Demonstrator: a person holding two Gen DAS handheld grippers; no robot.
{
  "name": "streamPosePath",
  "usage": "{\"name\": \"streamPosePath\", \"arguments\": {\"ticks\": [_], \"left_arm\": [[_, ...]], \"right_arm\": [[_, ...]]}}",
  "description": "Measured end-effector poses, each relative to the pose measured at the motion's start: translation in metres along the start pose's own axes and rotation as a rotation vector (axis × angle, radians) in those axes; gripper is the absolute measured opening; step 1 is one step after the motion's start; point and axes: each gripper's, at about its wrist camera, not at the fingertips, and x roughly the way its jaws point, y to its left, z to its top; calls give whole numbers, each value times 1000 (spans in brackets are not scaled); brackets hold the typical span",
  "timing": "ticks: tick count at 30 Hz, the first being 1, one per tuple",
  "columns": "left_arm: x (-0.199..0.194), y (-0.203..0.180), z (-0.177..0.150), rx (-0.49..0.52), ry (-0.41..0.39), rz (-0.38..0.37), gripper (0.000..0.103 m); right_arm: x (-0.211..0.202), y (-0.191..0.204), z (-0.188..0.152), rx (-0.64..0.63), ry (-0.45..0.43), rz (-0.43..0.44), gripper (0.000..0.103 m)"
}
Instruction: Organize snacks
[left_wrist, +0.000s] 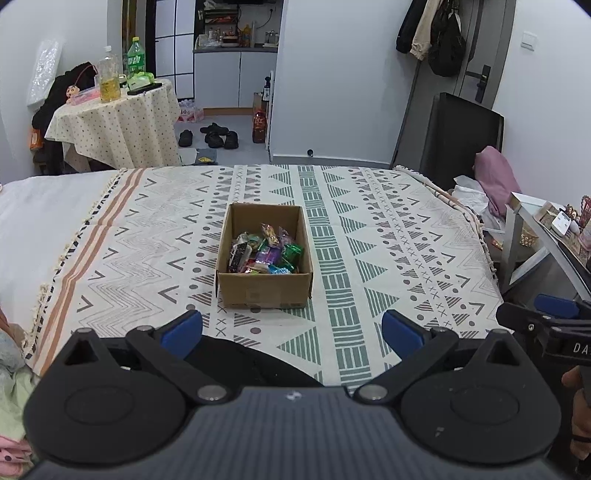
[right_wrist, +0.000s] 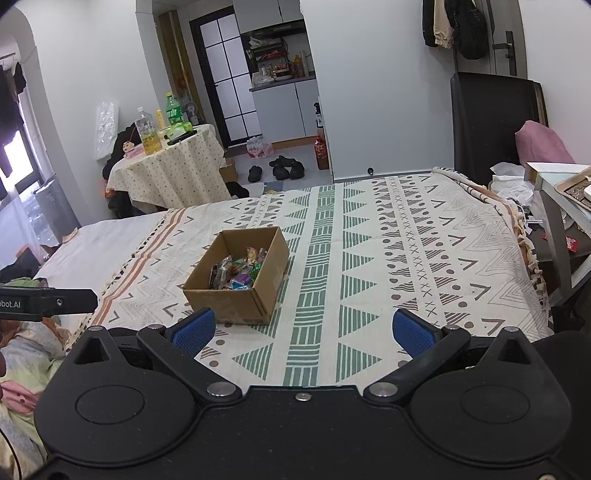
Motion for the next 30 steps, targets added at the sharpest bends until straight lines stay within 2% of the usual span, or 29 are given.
{"name": "streamPosePath", "arguments": {"ticks": [30], "left_arm": [[0, 1, -1, 6, 0, 11, 103]], "right_arm": [[-1, -1, 0, 0, 5, -1, 103]]}}
